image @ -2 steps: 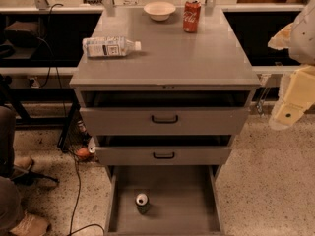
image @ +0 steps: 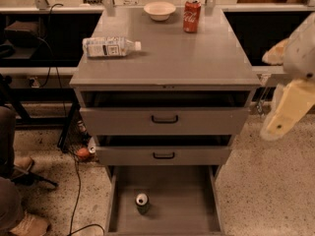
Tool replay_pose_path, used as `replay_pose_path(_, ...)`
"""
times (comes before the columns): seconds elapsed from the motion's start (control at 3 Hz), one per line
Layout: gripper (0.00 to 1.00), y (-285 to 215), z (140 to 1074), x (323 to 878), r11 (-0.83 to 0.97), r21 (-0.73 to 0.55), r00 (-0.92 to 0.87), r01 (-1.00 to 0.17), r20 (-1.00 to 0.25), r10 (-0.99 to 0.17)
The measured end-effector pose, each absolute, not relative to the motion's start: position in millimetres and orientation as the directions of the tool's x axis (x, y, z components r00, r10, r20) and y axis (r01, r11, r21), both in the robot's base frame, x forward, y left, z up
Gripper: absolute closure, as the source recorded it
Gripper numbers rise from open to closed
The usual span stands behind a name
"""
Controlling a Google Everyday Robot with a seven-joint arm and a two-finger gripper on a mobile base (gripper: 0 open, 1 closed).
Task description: Pick green can from bottom drawer and place on counter
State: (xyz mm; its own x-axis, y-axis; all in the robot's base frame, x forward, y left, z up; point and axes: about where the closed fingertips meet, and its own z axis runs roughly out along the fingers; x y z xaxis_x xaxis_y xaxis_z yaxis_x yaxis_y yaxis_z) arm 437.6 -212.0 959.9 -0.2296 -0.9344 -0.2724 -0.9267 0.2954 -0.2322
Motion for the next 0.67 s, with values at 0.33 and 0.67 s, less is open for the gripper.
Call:
replay_pose_path(0.33, 0.00, -204.6, 890.4, 430.5, 0.353, -0.101, -0.280, -0.930, -0.426, -0.860)
replay_pose_path(0.67, 0.00, -190.1, 834.4, 417.9, 0.387, 0.009, -0.328, -0.922, -0.548, -0.770)
